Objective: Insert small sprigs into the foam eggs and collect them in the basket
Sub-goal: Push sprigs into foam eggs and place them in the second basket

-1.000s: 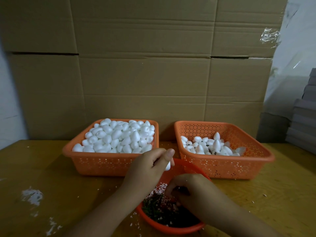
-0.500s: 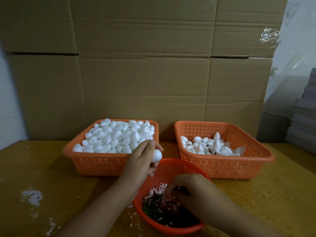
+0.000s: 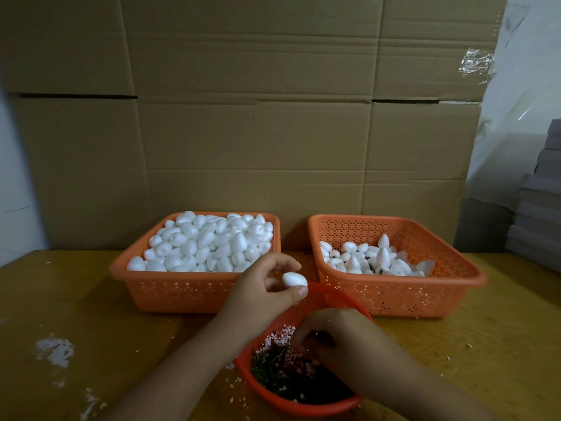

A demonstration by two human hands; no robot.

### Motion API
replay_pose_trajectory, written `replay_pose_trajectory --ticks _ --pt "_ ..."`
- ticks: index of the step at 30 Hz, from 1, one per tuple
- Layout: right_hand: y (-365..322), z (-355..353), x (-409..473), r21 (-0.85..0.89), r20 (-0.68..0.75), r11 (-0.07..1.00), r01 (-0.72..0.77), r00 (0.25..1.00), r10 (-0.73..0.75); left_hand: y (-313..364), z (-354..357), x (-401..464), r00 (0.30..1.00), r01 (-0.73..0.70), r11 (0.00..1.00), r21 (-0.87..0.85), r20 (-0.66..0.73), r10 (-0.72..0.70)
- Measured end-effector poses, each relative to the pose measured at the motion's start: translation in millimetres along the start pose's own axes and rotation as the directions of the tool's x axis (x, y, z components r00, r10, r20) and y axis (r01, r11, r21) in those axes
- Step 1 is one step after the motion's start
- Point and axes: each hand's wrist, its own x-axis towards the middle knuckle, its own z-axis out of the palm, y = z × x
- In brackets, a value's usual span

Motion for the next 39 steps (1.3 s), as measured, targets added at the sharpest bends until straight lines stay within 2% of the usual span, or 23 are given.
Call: replay_pose_trajectory --ticks 6,14,20,27,35,39 --pt "-0.4 0.9 0.8 0.000 -0.002 1.000 0.003 1.000 -0.003 2.4 1.3 -1.2 0.997 -0.069 0.995 0.069 0.030 0.068" --pt "-2.7 -1.0 0.1 0.004 0.014 1.000 -0.004 1.000 0.004 0.6 1.3 -0.1 0.991 -0.114 0.992 0.056 0.079 0.109" --pt "-4.1 -2.4 -0.3 0.020 0.018 1.000 -0.002 1.000 0.002 -2.1 3.7 0.3 0.996 -0.083 0.993 0.088 0.018 0.082" --pt "-2.7 -1.2 0.0 0.020 0.008 1.000 -0.002 1.000 0.002 -1.8 4.1 1.1 0.991 -0.127 0.976 0.177 -0.014 0.131" --pt "-2.2 -1.3 0.1 0.017 0.005 1.000 -0.017 1.000 0.017 0.2 5.0 -1.3 0.995 -0.096 0.995 0.007 -0.020 0.096" --pt "-2.0 -1.9 0.0 0.020 0.013 1.000 -0.013 1.000 0.013 0.6 4.6 -1.2 0.990 -0.137 0.990 0.031 -0.027 0.138"
